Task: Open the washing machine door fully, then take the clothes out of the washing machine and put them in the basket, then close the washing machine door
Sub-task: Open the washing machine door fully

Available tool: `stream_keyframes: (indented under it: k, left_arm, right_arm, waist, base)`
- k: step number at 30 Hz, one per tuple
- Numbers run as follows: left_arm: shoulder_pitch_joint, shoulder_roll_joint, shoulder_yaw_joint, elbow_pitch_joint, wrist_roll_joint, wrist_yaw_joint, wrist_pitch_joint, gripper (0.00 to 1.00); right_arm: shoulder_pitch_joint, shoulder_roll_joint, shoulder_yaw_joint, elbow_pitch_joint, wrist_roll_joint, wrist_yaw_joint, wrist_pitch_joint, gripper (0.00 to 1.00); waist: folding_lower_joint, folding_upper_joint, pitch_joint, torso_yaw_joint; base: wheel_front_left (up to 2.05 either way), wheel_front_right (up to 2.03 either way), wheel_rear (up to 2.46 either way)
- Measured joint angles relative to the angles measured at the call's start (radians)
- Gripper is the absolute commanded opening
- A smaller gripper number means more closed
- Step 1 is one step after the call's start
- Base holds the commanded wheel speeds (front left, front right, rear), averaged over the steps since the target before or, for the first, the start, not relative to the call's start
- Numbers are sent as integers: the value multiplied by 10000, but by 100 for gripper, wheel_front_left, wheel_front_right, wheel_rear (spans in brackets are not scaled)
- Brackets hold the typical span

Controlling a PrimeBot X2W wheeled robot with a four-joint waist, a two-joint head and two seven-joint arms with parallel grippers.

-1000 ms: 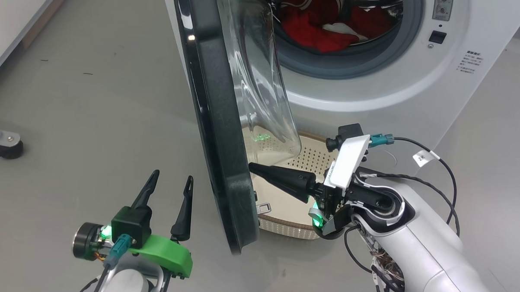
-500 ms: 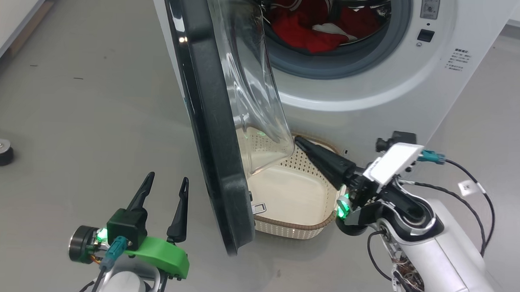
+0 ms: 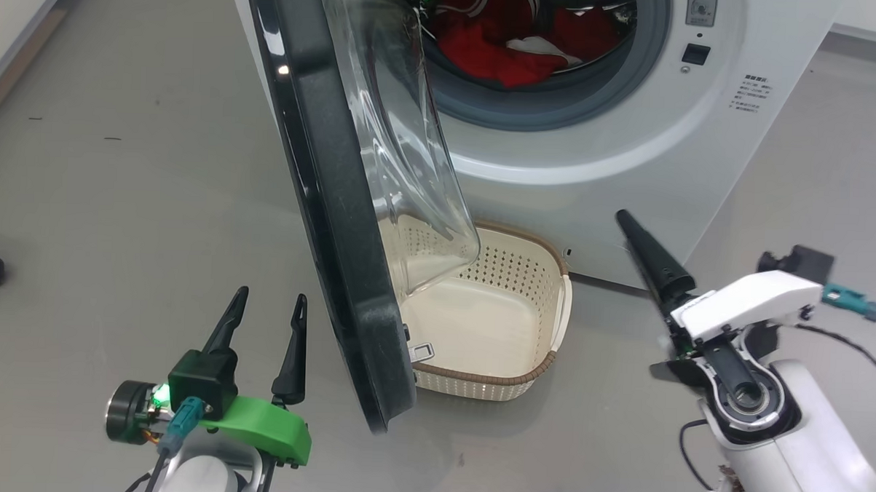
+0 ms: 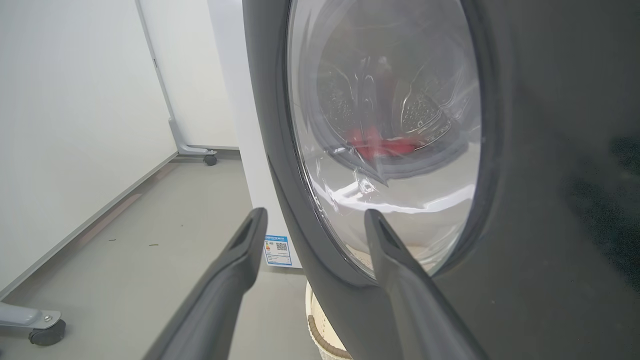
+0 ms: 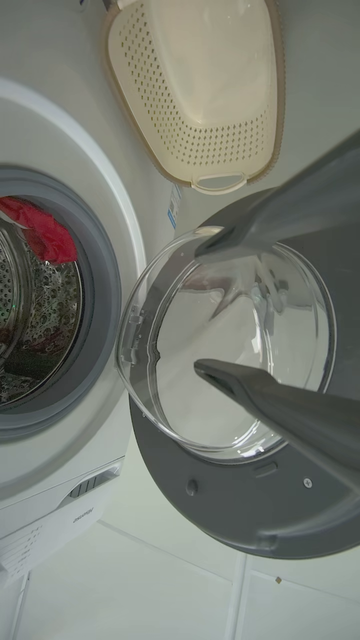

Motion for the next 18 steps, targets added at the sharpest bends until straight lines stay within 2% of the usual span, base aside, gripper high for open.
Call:
stream_keyframes:
  k: [8,14,18]
  left_arm:
    - [7,0,27,0,0,0,0,100]
    - [29,0,27,2,0,0,0,100]
    - [51,0,27,10,0,0,0,100]
  right_arm:
    - [25,-1164,430,-98,-3770,2,-2537,100]
    - [27,-1896,662,405,-6544,-29,-4535,100]
    - [21,-2033,909,460,-7940,-535,-4498,100]
  waist:
    - [0,0,10,-65]
    - [0,0,-8,-74]
    - [0,0,-23,-73]
  base:
    - [0,0,0]
    - [0,0,0]
    - [0,0,0]
